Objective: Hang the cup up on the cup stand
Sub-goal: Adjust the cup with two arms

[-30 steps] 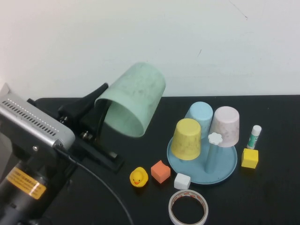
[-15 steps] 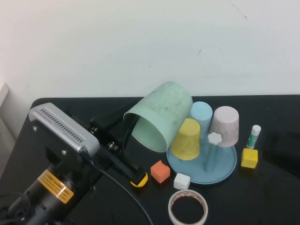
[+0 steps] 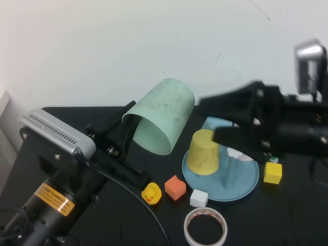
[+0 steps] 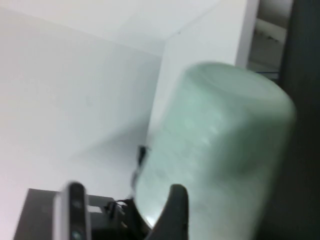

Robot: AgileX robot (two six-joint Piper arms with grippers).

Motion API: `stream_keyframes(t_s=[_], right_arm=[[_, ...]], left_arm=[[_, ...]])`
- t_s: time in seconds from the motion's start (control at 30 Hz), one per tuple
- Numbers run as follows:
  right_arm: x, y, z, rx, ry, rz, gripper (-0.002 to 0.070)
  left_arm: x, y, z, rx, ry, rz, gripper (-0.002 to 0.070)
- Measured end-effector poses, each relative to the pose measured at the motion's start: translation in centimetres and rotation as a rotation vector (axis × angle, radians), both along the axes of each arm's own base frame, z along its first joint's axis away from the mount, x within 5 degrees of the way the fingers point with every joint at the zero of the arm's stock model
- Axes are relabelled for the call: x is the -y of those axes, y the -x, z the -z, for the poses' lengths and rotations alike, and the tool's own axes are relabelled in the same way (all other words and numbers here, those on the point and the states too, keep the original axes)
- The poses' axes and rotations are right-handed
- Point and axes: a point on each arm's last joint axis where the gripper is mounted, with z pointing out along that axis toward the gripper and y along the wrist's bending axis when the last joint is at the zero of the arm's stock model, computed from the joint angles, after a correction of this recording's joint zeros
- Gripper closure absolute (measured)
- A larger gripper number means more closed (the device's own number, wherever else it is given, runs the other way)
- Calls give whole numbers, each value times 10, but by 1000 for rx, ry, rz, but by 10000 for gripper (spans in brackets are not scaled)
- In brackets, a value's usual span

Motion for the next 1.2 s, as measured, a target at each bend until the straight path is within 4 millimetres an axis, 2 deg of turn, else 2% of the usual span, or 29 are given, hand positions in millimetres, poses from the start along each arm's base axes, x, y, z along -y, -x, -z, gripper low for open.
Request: stream_keyframes(t_s=[0.2, 0.73, 0.9, 1.03, 1.2], right_arm=[[-23, -18, -11, -7, -23, -12, -16], [-74, -45, -6, -63, -23, -42, -17], [-78, -48, -6, -53, -22, -44, -11], [-78, -48, -6, -27, -10, -46, 69], [-78, -49, -6, -3, -1, -45, 68]], left_arm=[[0, 0, 0, -1, 1, -1, 670], [-1, -1, 0, 8, -2, -18, 670], [-2, -1, -1, 8, 1, -24, 670], [-3, -2, -1, 0, 12, -42, 669], [-4, -3, -1, -7, 20, -55, 669]])
